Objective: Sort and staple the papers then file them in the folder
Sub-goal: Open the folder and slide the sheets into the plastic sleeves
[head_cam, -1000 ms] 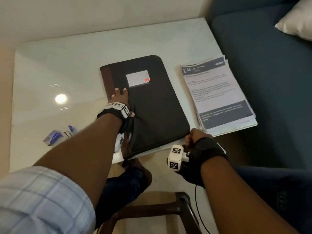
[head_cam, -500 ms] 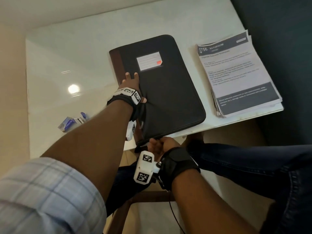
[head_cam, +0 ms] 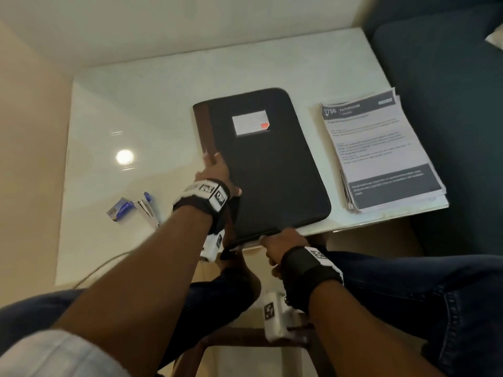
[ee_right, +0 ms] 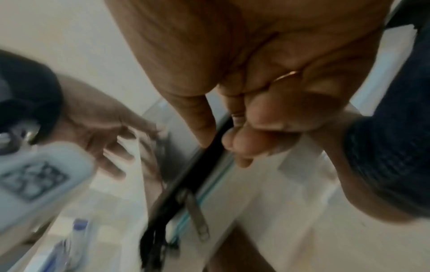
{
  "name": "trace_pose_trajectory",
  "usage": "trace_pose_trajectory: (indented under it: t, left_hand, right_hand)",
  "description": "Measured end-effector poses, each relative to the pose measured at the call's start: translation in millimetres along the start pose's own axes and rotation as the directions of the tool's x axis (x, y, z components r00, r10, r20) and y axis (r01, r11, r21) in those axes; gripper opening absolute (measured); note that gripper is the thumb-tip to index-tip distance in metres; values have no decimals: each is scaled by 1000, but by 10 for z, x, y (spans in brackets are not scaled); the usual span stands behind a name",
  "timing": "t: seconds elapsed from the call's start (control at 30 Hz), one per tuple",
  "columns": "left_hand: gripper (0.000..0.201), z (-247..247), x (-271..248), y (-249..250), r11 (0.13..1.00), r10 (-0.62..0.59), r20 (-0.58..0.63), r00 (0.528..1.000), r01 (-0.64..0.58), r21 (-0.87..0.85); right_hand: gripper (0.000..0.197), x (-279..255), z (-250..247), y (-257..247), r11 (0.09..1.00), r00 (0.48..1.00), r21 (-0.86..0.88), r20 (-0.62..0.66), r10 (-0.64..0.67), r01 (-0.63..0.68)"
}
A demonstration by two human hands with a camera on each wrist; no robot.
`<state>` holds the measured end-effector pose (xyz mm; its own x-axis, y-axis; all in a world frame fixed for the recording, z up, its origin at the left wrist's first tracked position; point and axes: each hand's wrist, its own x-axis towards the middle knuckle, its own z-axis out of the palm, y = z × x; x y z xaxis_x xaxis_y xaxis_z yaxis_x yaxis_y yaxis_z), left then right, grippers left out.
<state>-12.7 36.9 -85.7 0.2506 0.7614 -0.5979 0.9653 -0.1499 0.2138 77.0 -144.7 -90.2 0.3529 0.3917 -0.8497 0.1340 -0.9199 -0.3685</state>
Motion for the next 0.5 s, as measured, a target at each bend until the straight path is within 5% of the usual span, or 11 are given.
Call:
trace_pose_trajectory:
  t: [0.07, 0.2, 0.33, 0.5]
  left_hand:
    - [110, 52, -186, -75, 993, -81, -13, 997, 80, -92]
    - [50, 194, -560, -248, 977, -153, -118, 981, 133, -164]
    - [35, 347, -655, -262, 964, -180, -82, 980, 160, -212]
    - [24, 350, -559, -282, 948, -190, -140, 972, 145, -282]
  right_hand:
    - [49, 66, -250, -97, 990, 980, -110, -167, -112, 94]
    - [39, 167, -788, -266, 962, 826, -249, -514, -232, 115]
    - [56, 411, -884, -121, 950, 870, -313, -472, -141, -16]
    - [49, 657, -898, -144, 977, 866, -209, -479, -147, 50]
